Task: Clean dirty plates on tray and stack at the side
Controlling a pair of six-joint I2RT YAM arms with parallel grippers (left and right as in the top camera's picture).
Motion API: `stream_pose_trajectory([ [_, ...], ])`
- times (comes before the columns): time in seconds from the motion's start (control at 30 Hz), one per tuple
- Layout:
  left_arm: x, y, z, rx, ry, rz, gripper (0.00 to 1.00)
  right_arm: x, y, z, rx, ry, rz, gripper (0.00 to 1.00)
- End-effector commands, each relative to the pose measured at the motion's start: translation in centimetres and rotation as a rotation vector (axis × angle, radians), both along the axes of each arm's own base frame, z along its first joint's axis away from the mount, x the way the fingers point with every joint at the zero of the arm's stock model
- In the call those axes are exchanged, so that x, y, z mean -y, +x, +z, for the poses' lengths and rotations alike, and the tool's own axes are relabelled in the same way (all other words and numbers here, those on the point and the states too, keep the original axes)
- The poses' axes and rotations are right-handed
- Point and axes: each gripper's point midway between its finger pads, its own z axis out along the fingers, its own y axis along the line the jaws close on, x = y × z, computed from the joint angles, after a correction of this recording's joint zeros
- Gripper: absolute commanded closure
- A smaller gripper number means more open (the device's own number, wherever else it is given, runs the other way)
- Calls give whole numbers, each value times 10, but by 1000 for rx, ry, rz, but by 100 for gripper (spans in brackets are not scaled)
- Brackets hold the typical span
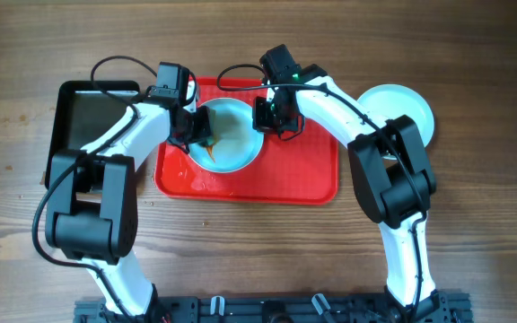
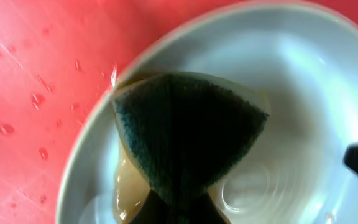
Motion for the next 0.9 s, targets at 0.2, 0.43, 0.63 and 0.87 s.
stream_pose_trajectory([
  [0.2,35,-79,-18,-274,-211,-185,96,3,-1,-15,-24,-19,-19,96],
  [0.43,37,-44,-18,-142,-202,-147,96,2,-1,-15,-24,-19,-17,96],
  [0.63,-10,19,-24,53,39,204,96,-1,-2,-15,-20,-18,-11,96],
  [0.87,-53,27,-24,100,224,429,96,-1,-2,-15,-20,-17,-11,96],
])
